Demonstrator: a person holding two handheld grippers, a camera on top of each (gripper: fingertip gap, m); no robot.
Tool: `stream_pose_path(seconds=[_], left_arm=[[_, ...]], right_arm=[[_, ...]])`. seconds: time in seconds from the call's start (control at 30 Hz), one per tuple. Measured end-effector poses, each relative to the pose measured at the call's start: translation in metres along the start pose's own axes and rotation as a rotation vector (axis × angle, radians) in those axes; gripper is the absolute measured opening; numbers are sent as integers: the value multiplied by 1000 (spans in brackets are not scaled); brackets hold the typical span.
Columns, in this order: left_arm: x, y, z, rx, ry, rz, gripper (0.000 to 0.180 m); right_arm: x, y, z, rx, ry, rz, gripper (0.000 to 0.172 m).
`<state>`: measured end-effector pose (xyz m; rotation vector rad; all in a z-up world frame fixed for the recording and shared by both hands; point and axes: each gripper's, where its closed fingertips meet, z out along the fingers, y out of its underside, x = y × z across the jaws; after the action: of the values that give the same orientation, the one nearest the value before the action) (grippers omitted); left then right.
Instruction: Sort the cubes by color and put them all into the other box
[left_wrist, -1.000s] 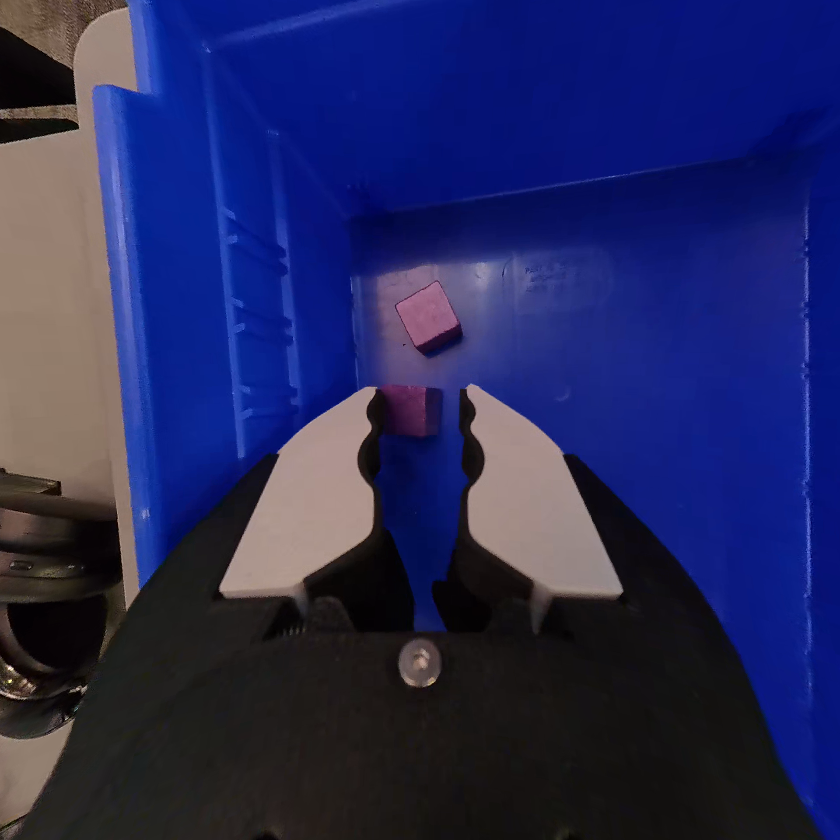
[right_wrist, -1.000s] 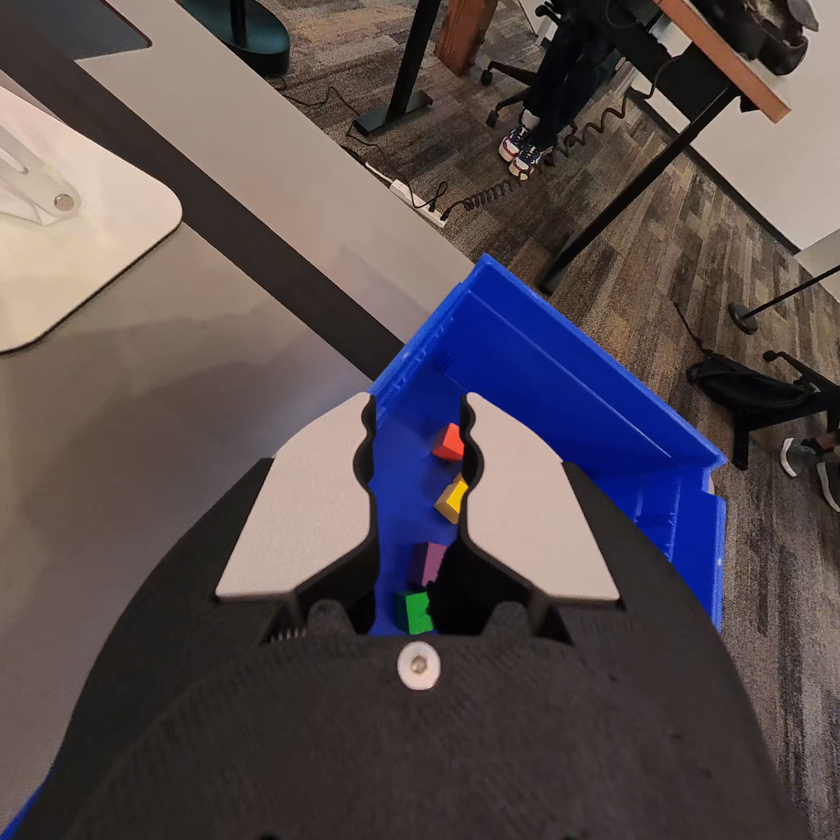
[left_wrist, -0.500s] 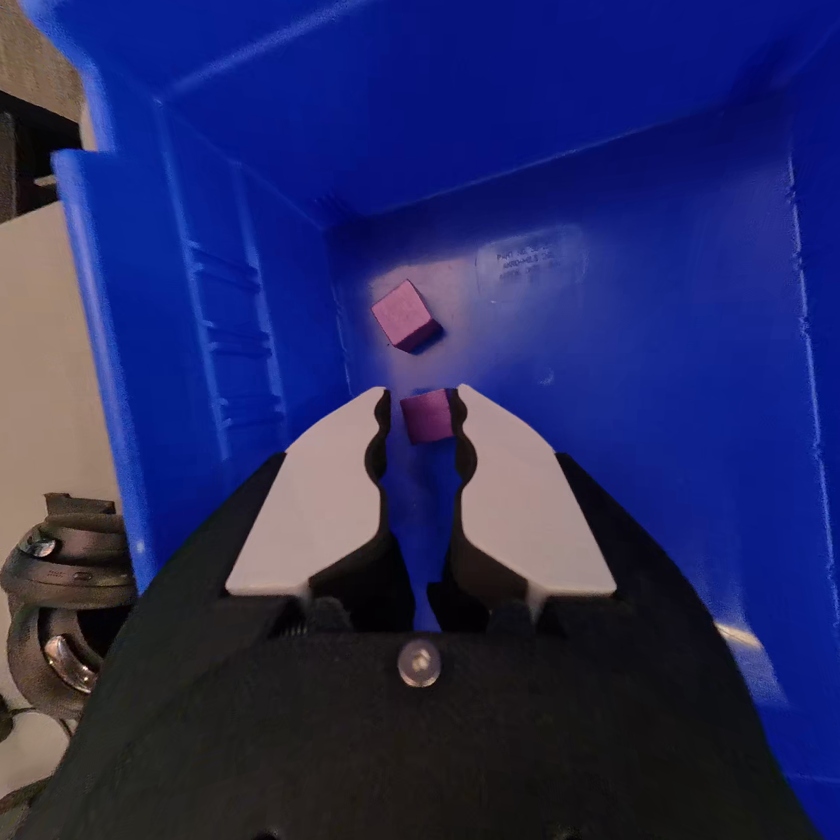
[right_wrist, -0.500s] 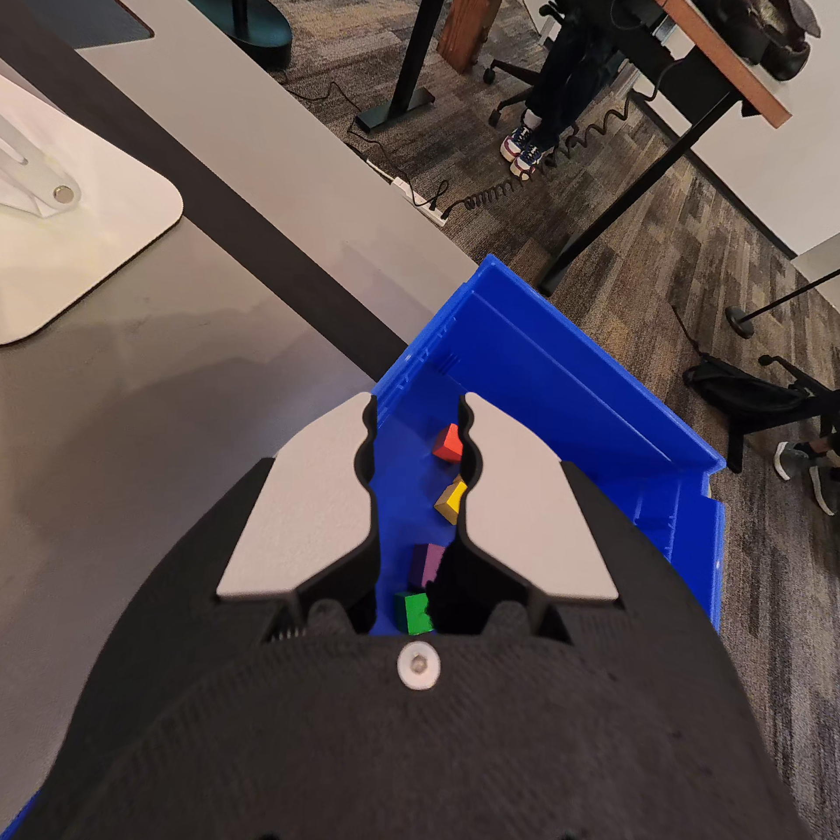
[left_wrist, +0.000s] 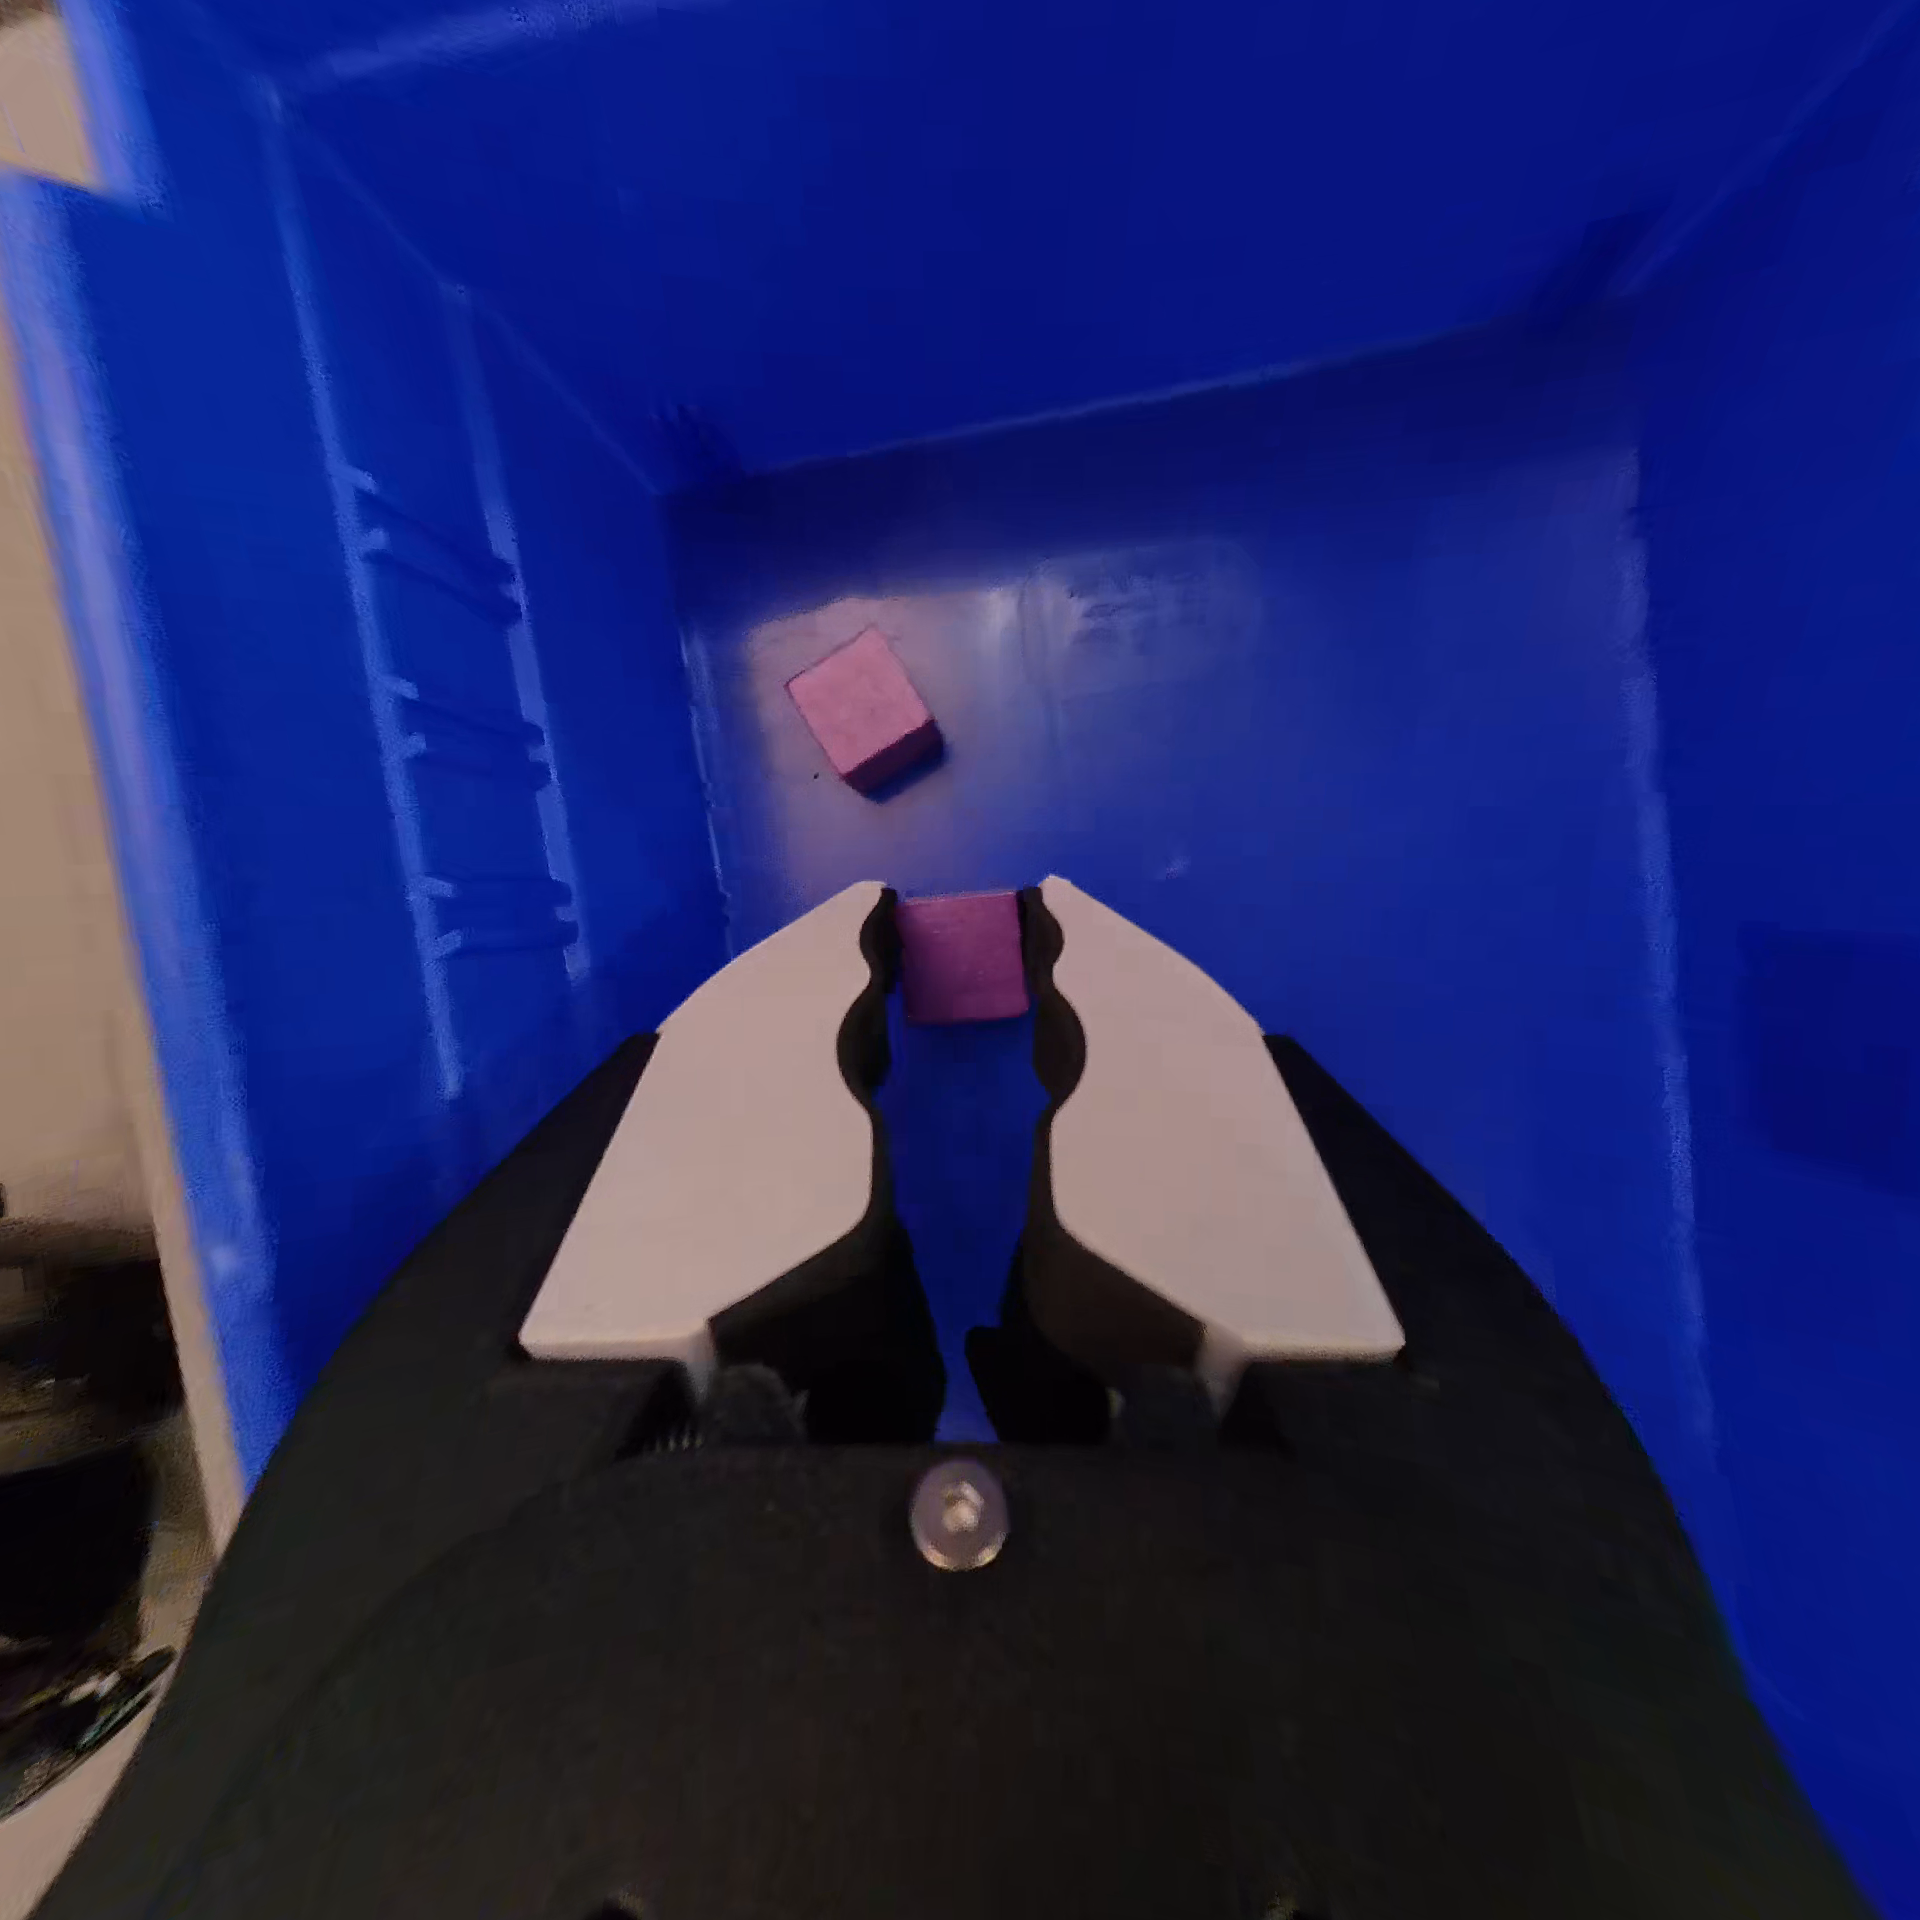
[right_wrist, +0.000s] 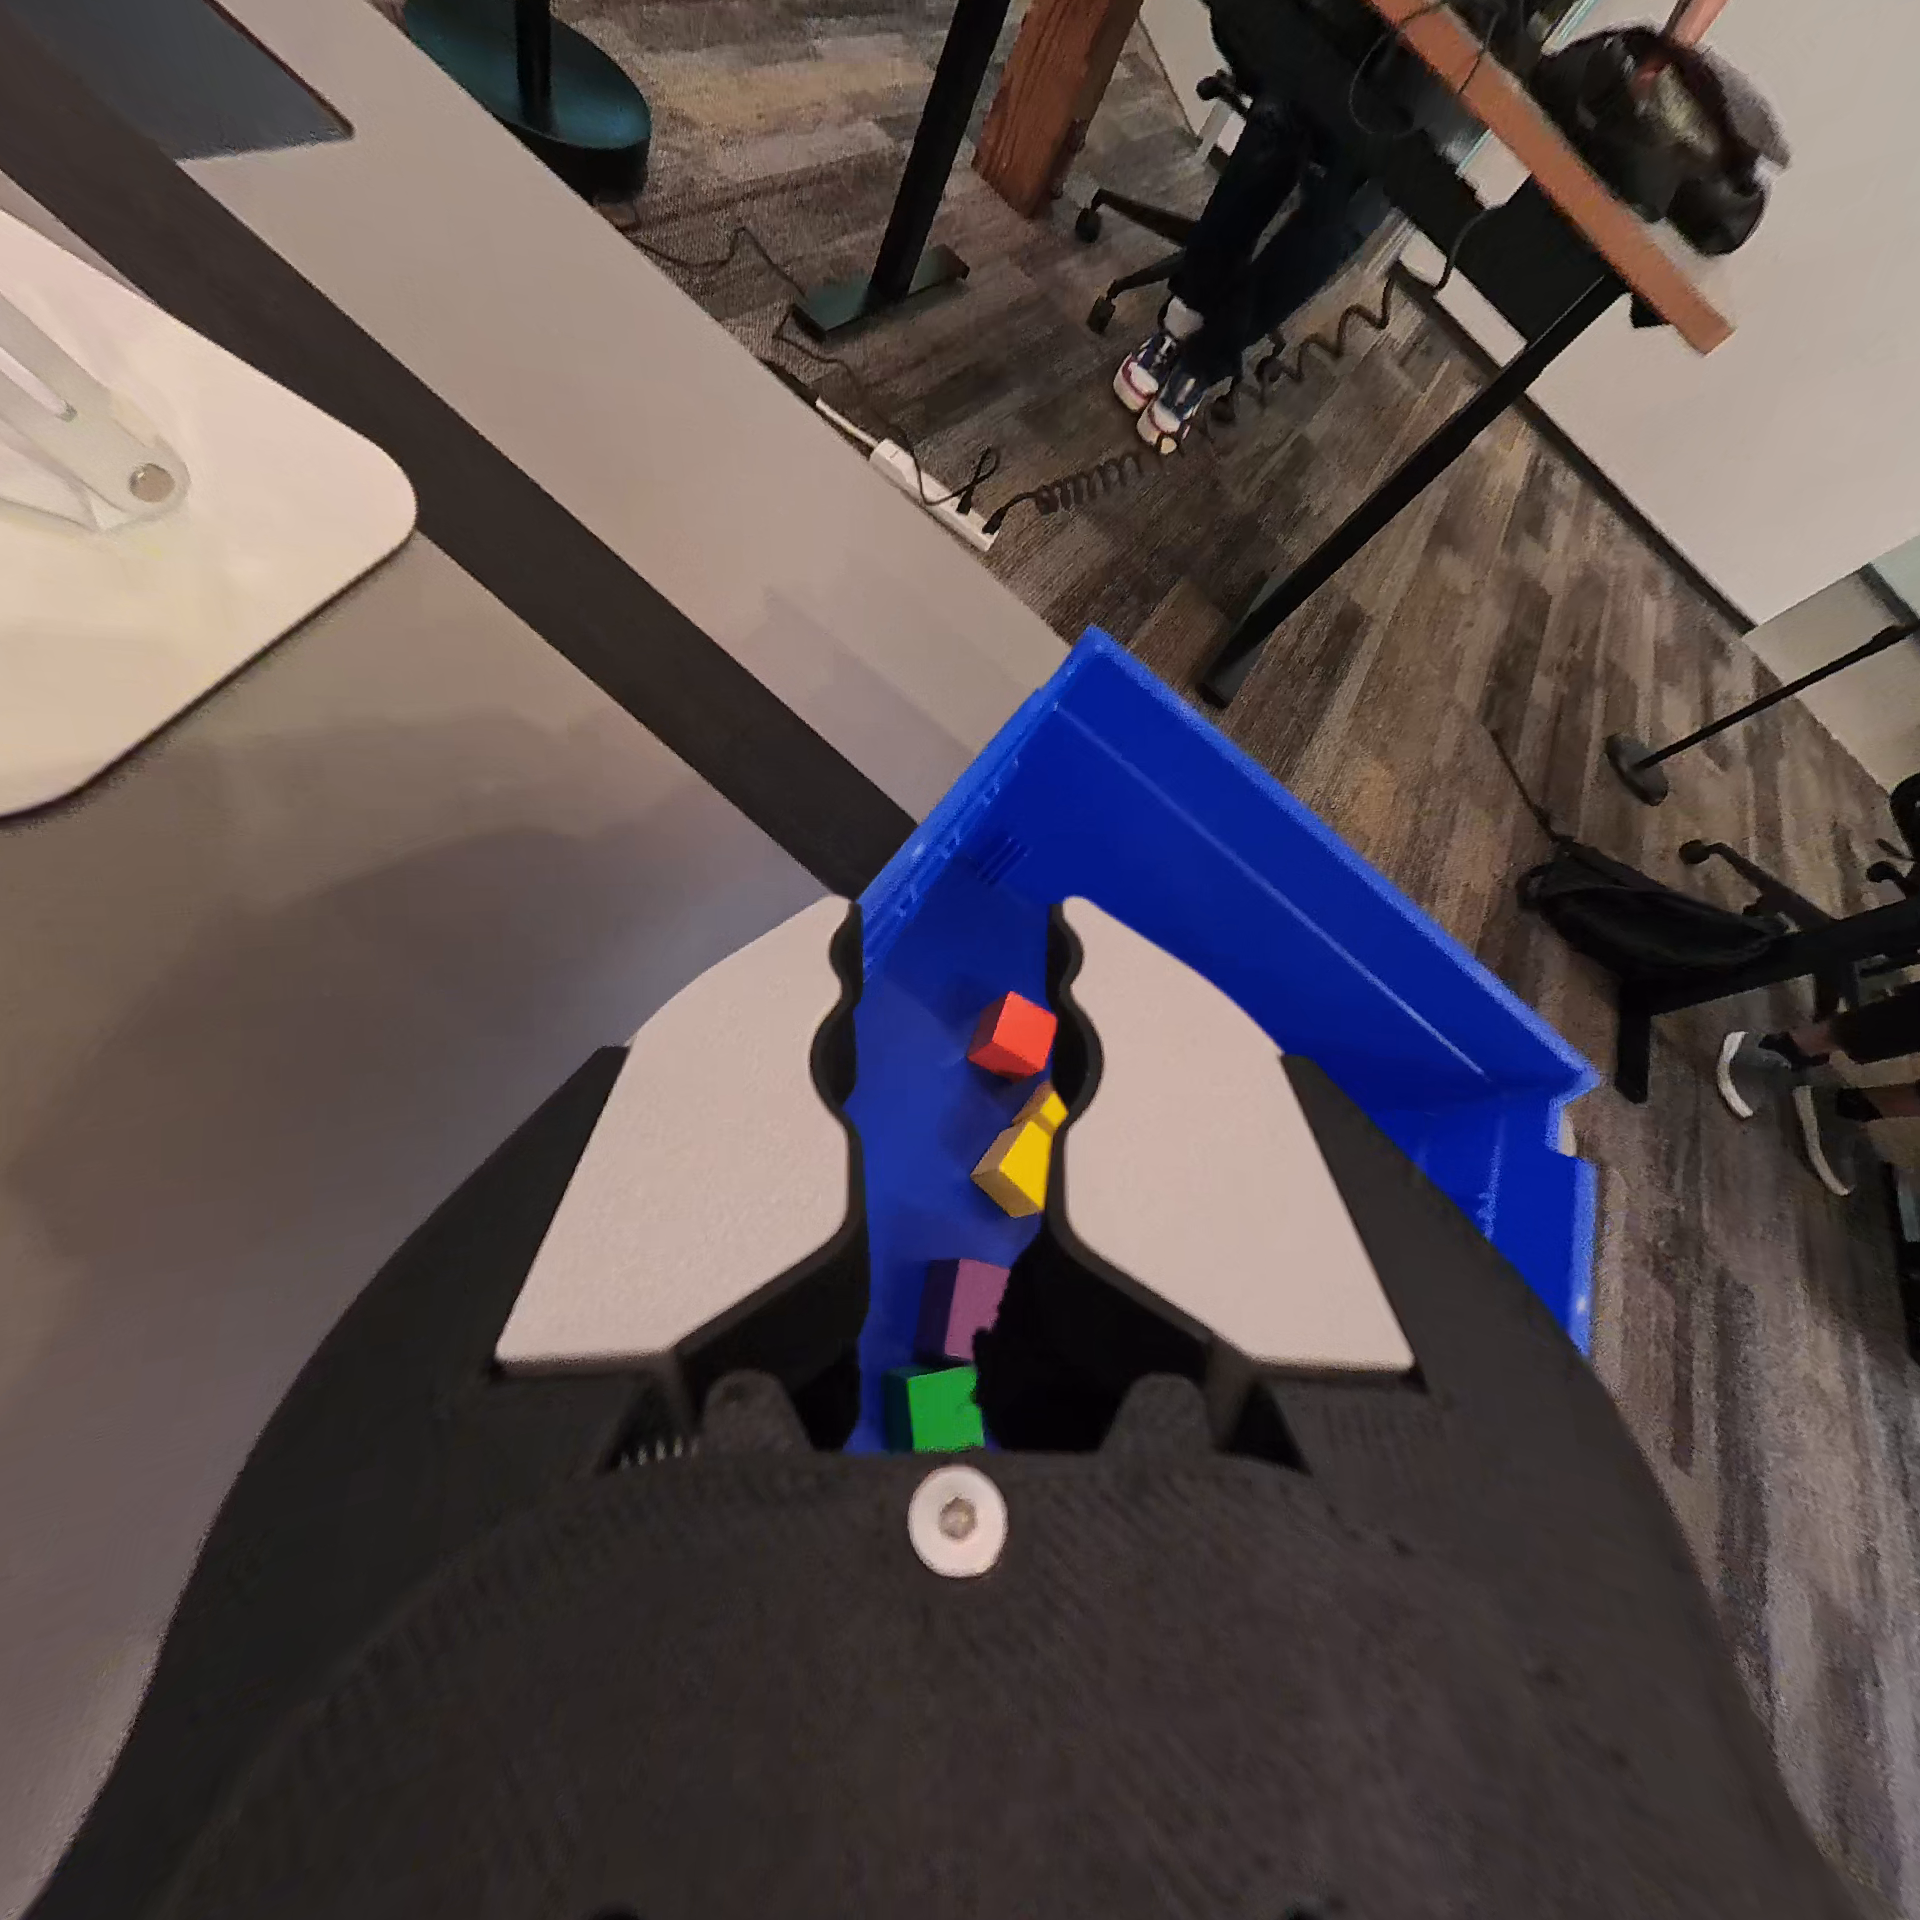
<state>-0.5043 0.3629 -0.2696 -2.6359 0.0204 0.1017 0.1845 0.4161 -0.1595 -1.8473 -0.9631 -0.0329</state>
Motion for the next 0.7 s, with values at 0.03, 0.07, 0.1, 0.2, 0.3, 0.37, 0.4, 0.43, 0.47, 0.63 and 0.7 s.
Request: stream_pose_path(seconds=[0.03, 0.07, 0.1, 0.2, 0.3, 0.37, 0.4, 0.43, 0.47, 0.63, 0.7], left_arm=[[4, -7, -9, 42, 33, -14, 24], [10, -16, -20, 97, 72, -23, 24], [17, -26, -34, 151, 113, -32, 24], [49, -60, -96, 362, 304, -46, 23], [98, -89, -183, 596, 520, 13, 23], [140, -97, -237, 713, 646, 89, 23], [164, -98, -259, 760, 705, 134, 23], [190, -97, -277, 793, 762, 181, 23], [218, -95, -291, 814, 831, 227, 23], [360, -66, -313, 750, 1211, 375, 23], [402, -51, -314, 708, 1324, 401, 23]], right_arm=[[1, -5, -3, 19, 11, -10, 34], [3, -13, -7, 44, 27, -19, 34], [4, -21, -13, 72, 43, -28, 34], [4, -61, -39, 219, 96, -93, 34], [-14, -109, -75, 406, 118, -183, 35], [-36, -138, -98, 520, 110, -244, 37], [-49, -151, -107, 566, 101, -274, 39], [-64, -164, -116, 618, 95, -305, 42], [-79, -175, -124, 672, 95, -334, 45], [-162, -204, -138, 817, 31, -483, 52], [-179, -205, -135, 838, 47, -532, 53]])
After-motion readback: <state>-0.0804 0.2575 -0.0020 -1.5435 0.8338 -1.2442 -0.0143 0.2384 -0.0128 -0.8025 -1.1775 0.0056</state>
